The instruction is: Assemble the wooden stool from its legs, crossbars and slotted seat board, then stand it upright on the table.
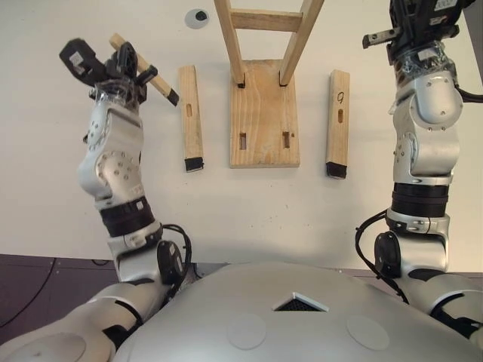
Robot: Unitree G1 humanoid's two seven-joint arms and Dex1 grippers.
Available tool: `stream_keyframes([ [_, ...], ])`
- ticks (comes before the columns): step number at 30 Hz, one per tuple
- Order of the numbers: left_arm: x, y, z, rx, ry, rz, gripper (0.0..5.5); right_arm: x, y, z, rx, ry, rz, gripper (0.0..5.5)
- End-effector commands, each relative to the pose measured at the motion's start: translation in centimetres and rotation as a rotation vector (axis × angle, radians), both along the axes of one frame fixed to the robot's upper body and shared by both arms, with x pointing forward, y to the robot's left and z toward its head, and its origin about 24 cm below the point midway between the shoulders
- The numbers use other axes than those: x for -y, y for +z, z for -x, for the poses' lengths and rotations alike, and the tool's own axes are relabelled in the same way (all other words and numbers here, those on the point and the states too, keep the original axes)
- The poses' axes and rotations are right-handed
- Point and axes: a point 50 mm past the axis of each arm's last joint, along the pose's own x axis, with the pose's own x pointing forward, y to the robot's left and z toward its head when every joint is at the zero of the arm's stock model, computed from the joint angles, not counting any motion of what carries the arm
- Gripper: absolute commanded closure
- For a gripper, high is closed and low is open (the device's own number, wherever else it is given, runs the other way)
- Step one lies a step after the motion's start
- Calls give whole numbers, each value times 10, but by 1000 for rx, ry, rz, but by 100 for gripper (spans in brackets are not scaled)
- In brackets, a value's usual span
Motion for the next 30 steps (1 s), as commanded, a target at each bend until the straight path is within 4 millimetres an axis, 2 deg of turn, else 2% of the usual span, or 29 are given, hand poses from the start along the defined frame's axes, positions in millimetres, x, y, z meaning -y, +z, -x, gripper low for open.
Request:
stream_keyframes([
  [1, 6, 1, 8, -3, -27, 71, 513, 1, 4, 0, 14, -3, 22, 550],
  [7, 4, -19, 8, 28, -3, 47, 513, -1, 5, -4, 15, 18, 31, 550],
  [11, 2, -37, 0, 66, 40, 76, 513, 0, 6, -8, 16, 27, 35, 550],
  [18, 6, -46, -3, 111, 77, 115, 513, -1, 5, -12, 17, 41, 42, 550],
  [25, 10, -67, 8, 76, 51, -65, 513, -1, 4, -12, 16, 46, 44, 550],
  [30, 11, -75, 18, 109, 6, -352, 513, -2, 1, -10, 12, 52, 45, 550],
])
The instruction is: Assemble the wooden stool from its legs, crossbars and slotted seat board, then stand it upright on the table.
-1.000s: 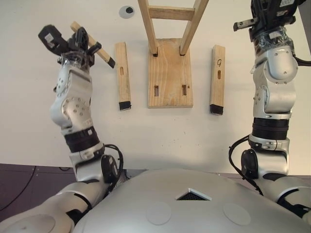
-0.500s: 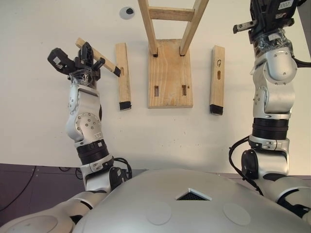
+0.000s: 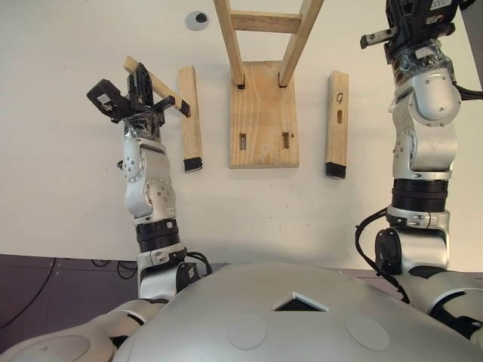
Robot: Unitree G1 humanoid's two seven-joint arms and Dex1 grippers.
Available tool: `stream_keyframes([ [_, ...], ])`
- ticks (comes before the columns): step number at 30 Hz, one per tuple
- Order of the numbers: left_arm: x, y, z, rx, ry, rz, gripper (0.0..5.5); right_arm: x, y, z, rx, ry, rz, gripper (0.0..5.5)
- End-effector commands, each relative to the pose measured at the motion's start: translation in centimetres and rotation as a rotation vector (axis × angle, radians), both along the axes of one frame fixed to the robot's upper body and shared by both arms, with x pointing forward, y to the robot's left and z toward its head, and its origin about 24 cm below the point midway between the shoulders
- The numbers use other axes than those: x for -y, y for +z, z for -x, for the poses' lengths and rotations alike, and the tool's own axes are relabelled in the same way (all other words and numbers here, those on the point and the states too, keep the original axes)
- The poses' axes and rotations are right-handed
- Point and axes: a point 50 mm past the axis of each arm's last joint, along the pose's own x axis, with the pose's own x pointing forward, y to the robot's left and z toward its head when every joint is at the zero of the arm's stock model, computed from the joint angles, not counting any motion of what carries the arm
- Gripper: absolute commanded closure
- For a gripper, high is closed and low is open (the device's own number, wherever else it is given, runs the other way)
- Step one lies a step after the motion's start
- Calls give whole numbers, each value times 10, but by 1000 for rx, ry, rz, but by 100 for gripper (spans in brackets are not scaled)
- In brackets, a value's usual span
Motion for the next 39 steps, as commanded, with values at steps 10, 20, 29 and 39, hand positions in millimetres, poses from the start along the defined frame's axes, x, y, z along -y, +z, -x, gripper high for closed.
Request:
stream_keyframes([
  [10, -12, -78, 60, -166, 28, -476, 513, -1, -5, 2, 0, 23, 50, 550],
  [20, -17, -82, 66, -201, 35, -483, 513, -2, -10, 4, -14, 18, 68, 550],
  [29, -19, -60, 65, -175, -42, -503, 411, -2, -19, 12, -25, -19, 64, 550],
  [39, -34, 7, 72, -367, -252, -528, 260, 13, -25, 31, -30, -137, 36, 550],
])
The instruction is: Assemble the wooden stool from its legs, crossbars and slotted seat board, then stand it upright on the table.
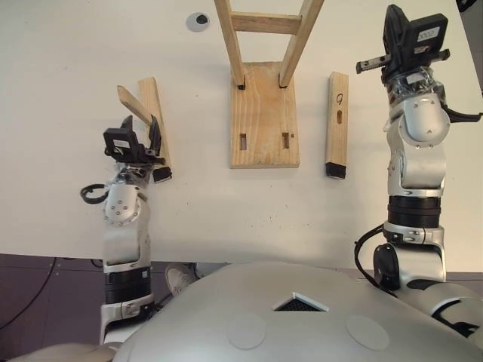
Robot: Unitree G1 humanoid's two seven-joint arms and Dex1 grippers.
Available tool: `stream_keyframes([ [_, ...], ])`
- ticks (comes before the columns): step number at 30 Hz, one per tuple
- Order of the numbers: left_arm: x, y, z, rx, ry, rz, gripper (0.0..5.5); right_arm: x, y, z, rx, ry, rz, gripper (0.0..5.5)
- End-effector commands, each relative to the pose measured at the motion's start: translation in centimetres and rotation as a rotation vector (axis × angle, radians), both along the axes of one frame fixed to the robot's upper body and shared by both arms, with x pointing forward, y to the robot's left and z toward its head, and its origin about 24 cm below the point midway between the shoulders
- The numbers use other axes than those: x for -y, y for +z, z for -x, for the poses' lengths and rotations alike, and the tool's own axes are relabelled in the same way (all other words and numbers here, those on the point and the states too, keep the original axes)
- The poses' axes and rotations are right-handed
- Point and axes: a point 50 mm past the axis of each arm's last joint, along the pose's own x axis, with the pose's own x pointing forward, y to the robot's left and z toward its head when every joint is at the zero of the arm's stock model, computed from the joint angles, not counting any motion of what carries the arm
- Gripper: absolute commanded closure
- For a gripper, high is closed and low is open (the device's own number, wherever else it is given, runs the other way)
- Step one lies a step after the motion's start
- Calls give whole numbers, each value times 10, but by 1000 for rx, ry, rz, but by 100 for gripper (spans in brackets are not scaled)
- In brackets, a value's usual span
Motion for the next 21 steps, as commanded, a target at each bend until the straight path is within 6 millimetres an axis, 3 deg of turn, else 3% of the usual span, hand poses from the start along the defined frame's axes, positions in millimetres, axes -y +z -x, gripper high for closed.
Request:
stream_keyframes([
  [1, -1, 14, 6, -173, -73, -12, 237, 6, -4, 12, -5, -65, -27, 550],
  [5, -2, 15, 7, -277, -62, -9, 188, 8, -9, 20, -15, -112, -41, 550],
  [12, -12, -8, 18, -459, -11, 135, 188, 7, -12, 22, -23, -132, -45, 550],
  [19, -22, -38, 29, -601, 22, 131, 188, 7, -17, 26, -38, -132, -43, 550],
  [21, -24, -41, 28, -587, 16, 115, 215, 5, -20, 28, -44, -130, -44, 550],
])
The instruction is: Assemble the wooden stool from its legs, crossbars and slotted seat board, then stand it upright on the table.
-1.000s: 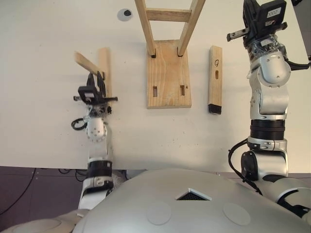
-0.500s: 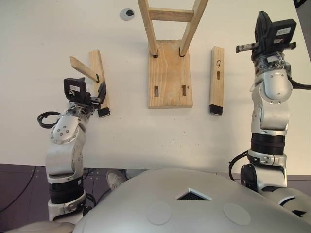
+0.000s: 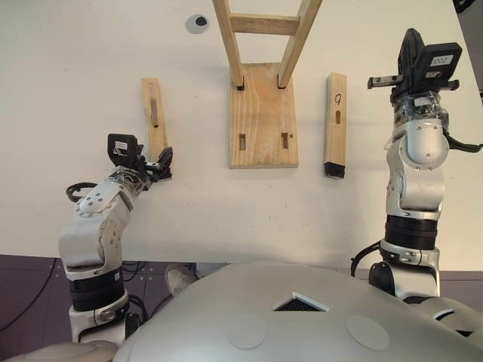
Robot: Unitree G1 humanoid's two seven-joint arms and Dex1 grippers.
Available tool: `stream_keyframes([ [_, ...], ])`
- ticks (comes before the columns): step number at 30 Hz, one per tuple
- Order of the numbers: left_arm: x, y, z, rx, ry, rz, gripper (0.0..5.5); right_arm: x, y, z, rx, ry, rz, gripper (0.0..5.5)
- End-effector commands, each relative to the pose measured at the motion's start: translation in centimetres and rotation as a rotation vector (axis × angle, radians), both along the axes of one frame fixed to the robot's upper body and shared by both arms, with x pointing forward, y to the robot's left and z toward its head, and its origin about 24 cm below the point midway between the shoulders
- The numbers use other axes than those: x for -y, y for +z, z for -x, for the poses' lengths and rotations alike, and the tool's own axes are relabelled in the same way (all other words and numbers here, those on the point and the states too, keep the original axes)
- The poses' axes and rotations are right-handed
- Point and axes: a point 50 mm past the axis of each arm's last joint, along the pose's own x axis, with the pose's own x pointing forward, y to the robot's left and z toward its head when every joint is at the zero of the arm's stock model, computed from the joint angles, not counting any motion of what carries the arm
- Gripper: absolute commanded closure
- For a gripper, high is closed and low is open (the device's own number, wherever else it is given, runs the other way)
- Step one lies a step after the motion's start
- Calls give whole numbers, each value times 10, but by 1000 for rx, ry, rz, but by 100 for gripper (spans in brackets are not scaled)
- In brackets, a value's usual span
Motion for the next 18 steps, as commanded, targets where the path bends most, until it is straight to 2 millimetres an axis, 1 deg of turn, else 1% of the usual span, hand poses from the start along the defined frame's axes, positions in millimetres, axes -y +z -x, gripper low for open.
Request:
stream_keyframes([
  [1, -12, -23, 10, -97, 28, -46, 233, -4, -6, 4, -17, -1, 1, 550],
  [2, -13, -24, 6, -78, 21, -35, 239, -4, -6, 4, -18, -1, 1, 550],
  [3, -15, -24, 2, -61, 16, -22, 261, -4, -6, 4, -17, -4, 0, 550],
  [6, -17, -24, -4, -26, -5, -17, 299, -3, -6, 4, -14, -10, -2, 550],
  [10, -13, -24, -14, 12, -28, -26, 355, -3, -7, 1, -23, 2, 3, 550],
  [14, -4, -13, -23, 60, -63, -77, 419, 0, -4, -4, -20, 9, 17, 550],
  [16, 1, 1, -30, 115, -108, -146, 445, 0, -5, -4, -24, 12, 19, 550],
  [18, 5, 14, -37, 187, -143, -218, 448, -1, -5, -5, -21, 17, 23, 550],
])
